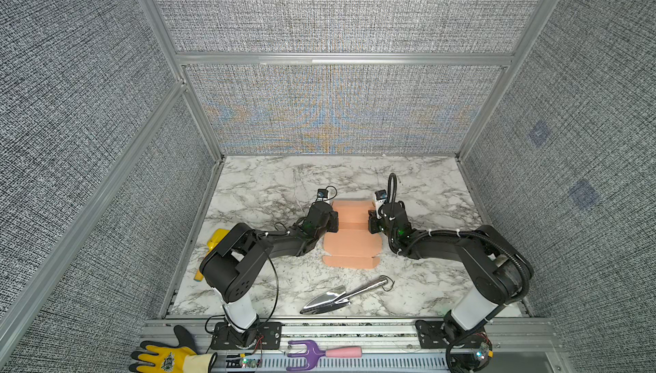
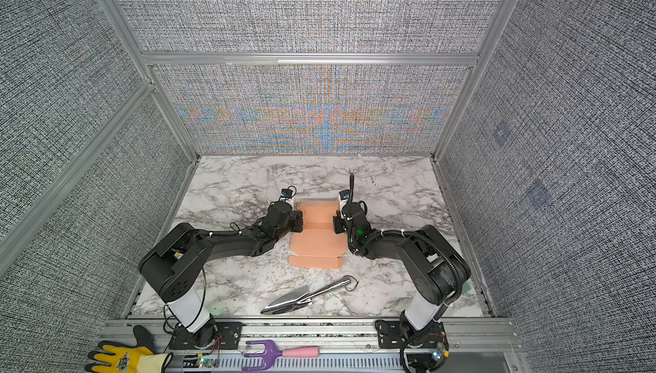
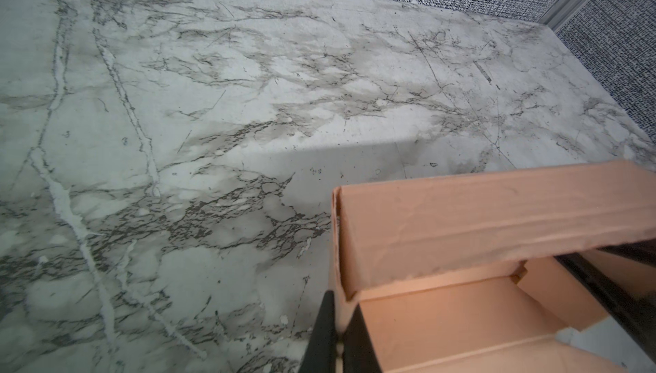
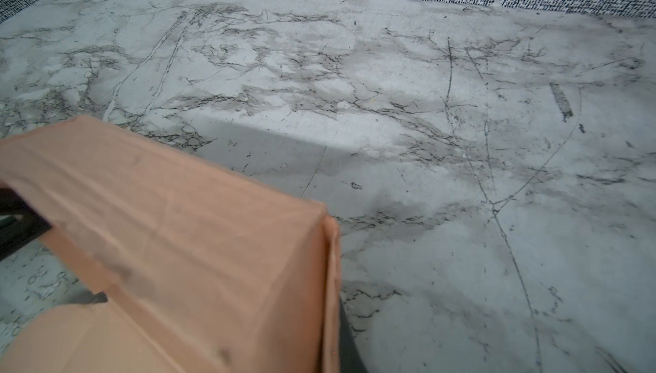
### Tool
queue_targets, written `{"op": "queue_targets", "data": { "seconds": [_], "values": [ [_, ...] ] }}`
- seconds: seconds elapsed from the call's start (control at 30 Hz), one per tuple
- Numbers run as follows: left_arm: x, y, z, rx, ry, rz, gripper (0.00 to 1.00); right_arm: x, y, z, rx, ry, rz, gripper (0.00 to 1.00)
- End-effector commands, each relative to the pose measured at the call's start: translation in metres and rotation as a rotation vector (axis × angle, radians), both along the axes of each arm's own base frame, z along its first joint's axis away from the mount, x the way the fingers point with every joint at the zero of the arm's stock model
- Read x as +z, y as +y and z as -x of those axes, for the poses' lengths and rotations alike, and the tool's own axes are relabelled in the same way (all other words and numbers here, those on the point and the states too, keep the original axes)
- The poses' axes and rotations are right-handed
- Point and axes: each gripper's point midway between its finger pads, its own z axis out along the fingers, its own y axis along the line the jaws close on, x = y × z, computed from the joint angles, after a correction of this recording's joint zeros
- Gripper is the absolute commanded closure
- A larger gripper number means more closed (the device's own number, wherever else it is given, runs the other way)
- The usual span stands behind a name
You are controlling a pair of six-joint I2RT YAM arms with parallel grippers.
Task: Fold the paper box
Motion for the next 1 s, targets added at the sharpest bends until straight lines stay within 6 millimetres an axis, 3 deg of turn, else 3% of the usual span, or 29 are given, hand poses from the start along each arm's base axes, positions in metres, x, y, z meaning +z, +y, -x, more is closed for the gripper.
{"op": "queue_targets", "data": {
  "seconds": [0.0,0.33,0.77,0.97],
  "values": [
    [-0.005,-0.001,0.006,-0.016,0.037,-0.007,1.00,0.004,-0.001,-0.004,-0.019,-0.010,-0.001,1.00],
    [-0.003,-0.005,0.006,-0.015,0.060,0.015,1.00,-0.001,-0.012,-0.007,-0.127,0.028,0.053,1.00],
    [0.000,-0.017,0.005,-0.040,0.104,0.032,1.00,-0.021,-0.007,-0.005,-0.263,0.099,0.259,1.00],
    [-0.003,-0.017,0.006,-0.042,0.112,0.023,1.00,-0.012,0.001,-0.009,-0.248,0.101,0.217,1.00]
  ]
}}
